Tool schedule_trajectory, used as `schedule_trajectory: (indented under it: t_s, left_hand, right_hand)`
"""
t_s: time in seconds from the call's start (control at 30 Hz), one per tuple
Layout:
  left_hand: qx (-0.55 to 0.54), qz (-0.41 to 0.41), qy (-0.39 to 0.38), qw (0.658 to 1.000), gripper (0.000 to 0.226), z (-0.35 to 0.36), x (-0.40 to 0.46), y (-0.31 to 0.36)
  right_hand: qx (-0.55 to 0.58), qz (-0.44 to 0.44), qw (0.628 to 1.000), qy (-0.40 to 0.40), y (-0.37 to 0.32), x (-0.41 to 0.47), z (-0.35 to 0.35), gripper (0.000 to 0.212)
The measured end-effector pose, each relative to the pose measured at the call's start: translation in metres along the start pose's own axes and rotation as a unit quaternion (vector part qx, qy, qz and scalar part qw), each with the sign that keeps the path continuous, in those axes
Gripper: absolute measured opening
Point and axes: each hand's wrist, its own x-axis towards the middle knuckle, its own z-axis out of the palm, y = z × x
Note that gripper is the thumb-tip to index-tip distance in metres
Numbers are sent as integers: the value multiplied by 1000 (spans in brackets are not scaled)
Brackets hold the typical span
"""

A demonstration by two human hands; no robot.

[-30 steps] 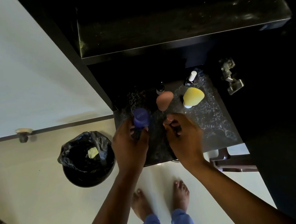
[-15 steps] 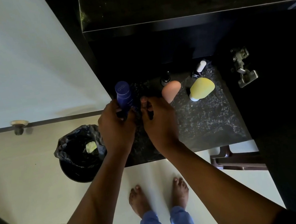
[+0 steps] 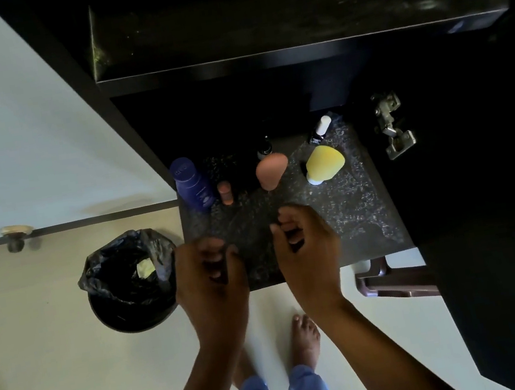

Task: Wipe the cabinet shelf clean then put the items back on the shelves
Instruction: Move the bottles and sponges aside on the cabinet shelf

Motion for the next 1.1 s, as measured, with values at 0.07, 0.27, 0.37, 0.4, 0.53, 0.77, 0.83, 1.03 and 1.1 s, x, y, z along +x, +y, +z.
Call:
schedule_trajectory:
  t_s: [0.07, 0.27, 0.37, 0.4, 0.53, 0.77, 0.83, 1.03, 1.1]
  left_hand:
    - [-8, 41, -49, 998, 21, 9, -3, 15]
    - [24, 197, -87, 976, 44, 44, 19, 56]
    - [26, 198, -84, 976, 62, 62, 33, 60]
    - [35, 192, -85, 977, 65, 67, 37, 60]
    - [77, 167, -73, 980, 66, 82, 47, 59]
    - [72, 155, -38, 984, 43, 95, 55, 57]
    - [72, 143, -25, 987, 36, 96, 54, 58]
    - [37, 119, -20, 992, 29, 83, 40, 65]
    - [29, 131, -22, 991, 29, 71, 32, 66]
  right_hand:
    - [9, 32, 999, 39, 8, 6, -11, 15]
    - [69, 112, 985, 113, 24, 40, -27, 17]
    - [79, 104, 985, 116, 28, 55, -32, 34]
    - [71, 98, 987, 111, 30, 60, -32, 40]
    - [-5, 39, 996, 82, 37, 72, -28, 55]
    - [-38, -8, 998, 44, 43, 81, -26, 37]
    - [-35, -6, 999, 40, 42, 82, -27, 31]
    - [-30, -19, 998, 51, 40, 74, -32, 23]
    - [-30, -18, 998, 47, 38, 67, -31, 24]
